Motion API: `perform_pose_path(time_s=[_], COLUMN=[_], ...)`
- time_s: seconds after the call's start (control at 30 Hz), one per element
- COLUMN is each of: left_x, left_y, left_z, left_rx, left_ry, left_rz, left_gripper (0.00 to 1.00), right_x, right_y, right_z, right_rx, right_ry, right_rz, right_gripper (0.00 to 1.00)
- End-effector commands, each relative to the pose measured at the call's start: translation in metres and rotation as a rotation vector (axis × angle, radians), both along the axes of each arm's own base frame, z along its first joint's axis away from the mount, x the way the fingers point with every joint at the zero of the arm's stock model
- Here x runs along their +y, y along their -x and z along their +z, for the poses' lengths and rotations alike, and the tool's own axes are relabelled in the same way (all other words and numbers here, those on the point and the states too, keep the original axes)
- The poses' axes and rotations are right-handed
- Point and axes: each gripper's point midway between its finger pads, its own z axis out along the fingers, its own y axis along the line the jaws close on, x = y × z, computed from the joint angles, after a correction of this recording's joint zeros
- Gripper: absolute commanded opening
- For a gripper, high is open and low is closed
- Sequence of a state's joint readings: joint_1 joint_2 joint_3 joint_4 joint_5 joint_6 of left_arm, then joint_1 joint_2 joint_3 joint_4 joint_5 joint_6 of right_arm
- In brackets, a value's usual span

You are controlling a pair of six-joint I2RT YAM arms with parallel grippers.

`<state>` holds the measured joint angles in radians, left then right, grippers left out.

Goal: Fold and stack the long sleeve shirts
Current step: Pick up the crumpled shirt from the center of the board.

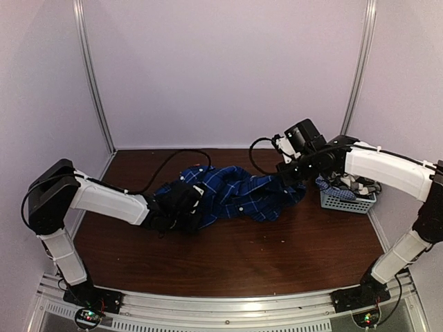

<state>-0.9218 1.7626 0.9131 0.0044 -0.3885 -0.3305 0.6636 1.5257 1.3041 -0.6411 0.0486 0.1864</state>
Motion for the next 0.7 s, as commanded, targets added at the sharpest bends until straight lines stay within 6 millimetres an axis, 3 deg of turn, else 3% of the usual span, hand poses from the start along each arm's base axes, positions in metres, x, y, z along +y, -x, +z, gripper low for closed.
perform_pose_path(time_s=[0.0,0.07,0.13,0.17,0.4,0.5,0.67], left_x=[0.004,0.013,0.022,0.027,0.085,0.099,0.119], left_y=[-0.015,-0.014,-0.016,-0.018,-0.044,-0.048,-0.057], left_z=[0.022,0.031,0.046,0.055,0.136,0.167,0.184], left_rx=[-0.085,-0.09,-0.099,-0.1,-0.045,-0.04,-0.018], left_ry=[-0.02,-0.048,-0.035,-0.016,0.28,0.397,0.476], left_rz=[0.045,0.049,0.061,0.064,0.067,0.046,0.072], left_gripper=[0.36,0.22,0.02,0.0,0.0,0.0,0.0], right_x=[-0.019,-0.03,-0.042,-0.047,-0.066,-0.072,-0.082], right_y=[-0.001,-0.001,-0.003,-0.004,-0.004,-0.001,0.004], right_z=[0.017,0.019,0.025,0.029,0.06,0.073,0.093], right_rx=[-0.036,-0.045,-0.063,-0.074,-0.158,-0.188,-0.236], right_ry=[-0.009,0.009,0.023,0.027,0.049,0.056,0.05], right_rz=[-0.044,-0.069,-0.098,-0.109,-0.13,-0.139,-0.162], right_gripper=[0.0,0.0,0.0,0.0,0.0,0.0,0.0])
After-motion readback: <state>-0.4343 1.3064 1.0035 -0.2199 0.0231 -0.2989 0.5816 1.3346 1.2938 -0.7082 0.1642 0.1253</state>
